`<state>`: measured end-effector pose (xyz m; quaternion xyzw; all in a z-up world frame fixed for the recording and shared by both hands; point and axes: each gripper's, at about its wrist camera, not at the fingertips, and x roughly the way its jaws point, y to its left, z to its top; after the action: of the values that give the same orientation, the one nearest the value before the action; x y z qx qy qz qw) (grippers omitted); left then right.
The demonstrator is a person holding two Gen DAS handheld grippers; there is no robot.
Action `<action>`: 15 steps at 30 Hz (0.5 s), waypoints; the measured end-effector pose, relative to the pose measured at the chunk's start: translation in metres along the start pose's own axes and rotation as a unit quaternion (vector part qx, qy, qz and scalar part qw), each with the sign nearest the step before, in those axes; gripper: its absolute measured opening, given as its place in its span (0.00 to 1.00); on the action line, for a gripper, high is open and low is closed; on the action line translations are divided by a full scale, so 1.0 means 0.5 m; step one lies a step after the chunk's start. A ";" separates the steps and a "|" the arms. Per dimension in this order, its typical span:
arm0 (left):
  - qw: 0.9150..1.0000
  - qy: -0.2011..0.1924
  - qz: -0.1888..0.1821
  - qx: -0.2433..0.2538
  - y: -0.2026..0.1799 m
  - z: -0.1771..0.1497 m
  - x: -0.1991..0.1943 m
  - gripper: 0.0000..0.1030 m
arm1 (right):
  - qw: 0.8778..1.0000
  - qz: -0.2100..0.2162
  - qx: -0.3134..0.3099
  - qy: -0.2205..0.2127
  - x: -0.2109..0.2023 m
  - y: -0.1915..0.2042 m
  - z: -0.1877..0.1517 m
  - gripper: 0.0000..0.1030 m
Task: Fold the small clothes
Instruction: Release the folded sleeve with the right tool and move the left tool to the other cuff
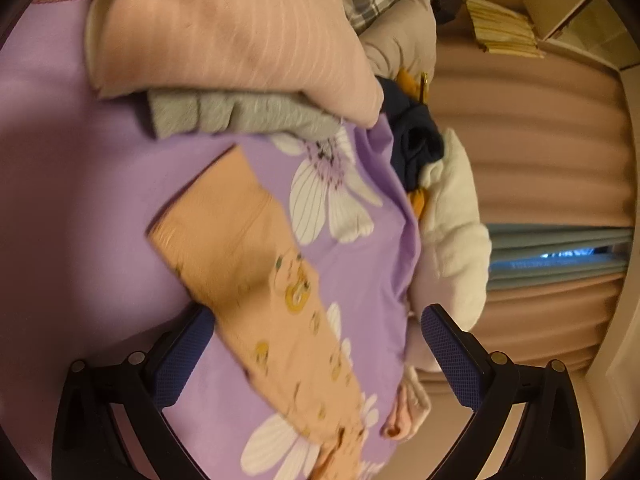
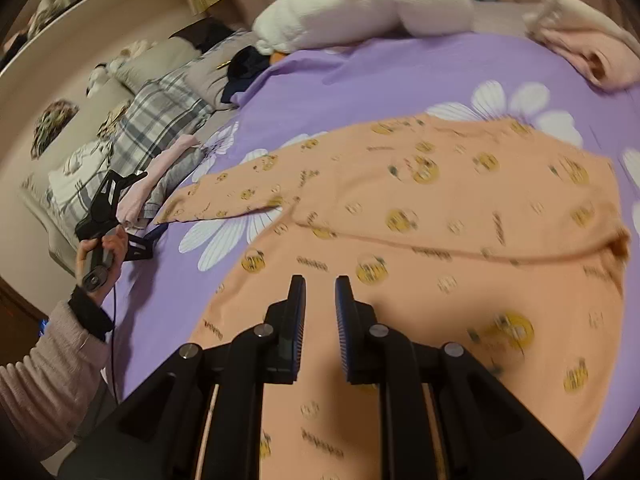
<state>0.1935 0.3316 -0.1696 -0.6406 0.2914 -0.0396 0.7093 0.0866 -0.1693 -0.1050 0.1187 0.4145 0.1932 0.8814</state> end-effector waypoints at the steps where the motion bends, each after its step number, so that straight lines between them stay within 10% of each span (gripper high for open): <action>1: 1.000 -0.006 -0.003 -0.002 -0.001 0.004 0.004 0.98 | 1.000 -0.004 0.004 0.000 -0.006 -0.005 -0.006 0.16; 5: 1.000 -0.022 0.010 0.007 -0.002 0.012 0.012 0.85 | 1.000 -0.016 0.023 -0.003 -0.033 -0.026 -0.028 0.17; 10: 0.997 -0.022 0.075 0.003 0.017 0.016 0.032 0.28 | 0.999 -0.037 0.022 -0.001 -0.055 -0.034 -0.049 0.18; 15: 0.991 -0.018 0.135 -0.007 0.020 0.026 0.042 0.07 | 0.999 -0.045 0.027 -0.001 -0.064 -0.043 -0.058 0.18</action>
<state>0.2137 0.3358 -0.1866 -0.6011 0.3625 0.0696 0.7089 0.0509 -0.2012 -0.1091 0.1234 0.4237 0.1418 0.8861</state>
